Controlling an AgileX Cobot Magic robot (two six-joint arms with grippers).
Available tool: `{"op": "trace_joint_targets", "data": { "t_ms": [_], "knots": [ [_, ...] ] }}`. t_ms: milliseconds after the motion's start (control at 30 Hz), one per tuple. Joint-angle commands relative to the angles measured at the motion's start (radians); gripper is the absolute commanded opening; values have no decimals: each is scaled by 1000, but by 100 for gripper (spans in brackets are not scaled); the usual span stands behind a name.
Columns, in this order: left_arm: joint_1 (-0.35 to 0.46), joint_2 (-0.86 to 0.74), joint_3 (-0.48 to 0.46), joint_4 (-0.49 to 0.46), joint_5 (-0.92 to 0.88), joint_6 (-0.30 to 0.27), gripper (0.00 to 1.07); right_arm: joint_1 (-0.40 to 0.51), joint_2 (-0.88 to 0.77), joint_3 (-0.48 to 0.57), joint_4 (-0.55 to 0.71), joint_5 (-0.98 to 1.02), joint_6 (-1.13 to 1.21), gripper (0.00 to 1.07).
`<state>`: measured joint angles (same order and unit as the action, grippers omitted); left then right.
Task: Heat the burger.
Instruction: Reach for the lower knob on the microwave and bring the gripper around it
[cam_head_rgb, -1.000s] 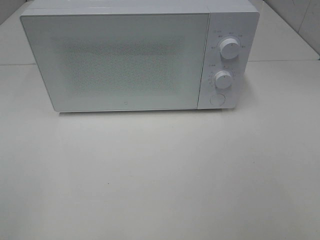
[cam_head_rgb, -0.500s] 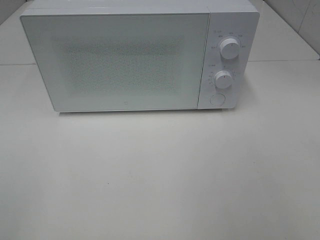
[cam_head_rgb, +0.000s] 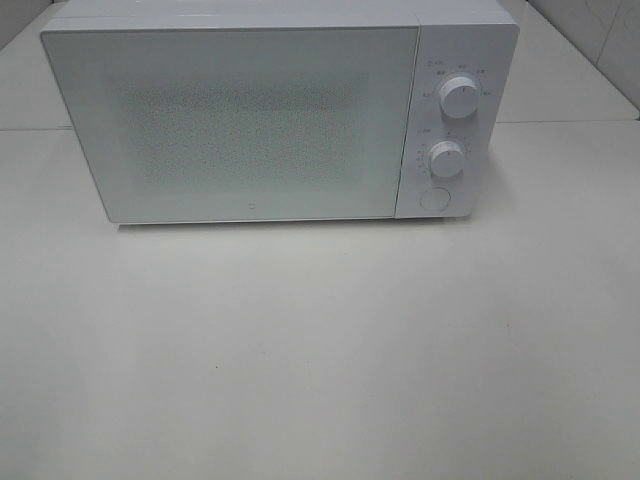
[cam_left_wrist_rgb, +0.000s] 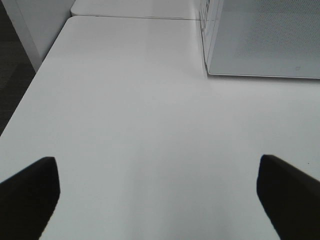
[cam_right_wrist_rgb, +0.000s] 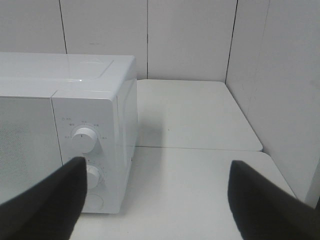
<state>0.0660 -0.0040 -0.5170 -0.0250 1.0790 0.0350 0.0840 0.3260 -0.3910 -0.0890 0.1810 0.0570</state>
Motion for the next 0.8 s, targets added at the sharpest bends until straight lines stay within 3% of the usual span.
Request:
{"op": "trace_joint_targets", "data": {
  "t_ms": [33,333,800],
  "knots": [
    [2,-14,2,-10,-8,3,100,3,63,4,-3,-95,-7,76],
    [2,-14,2,-10,-8,3,100,3,310,4,-16,-335,-11,76],
    [2,-14,2,-10,-8,3,100,3,555,5,-31,-608,-11,76]
  ]
}}
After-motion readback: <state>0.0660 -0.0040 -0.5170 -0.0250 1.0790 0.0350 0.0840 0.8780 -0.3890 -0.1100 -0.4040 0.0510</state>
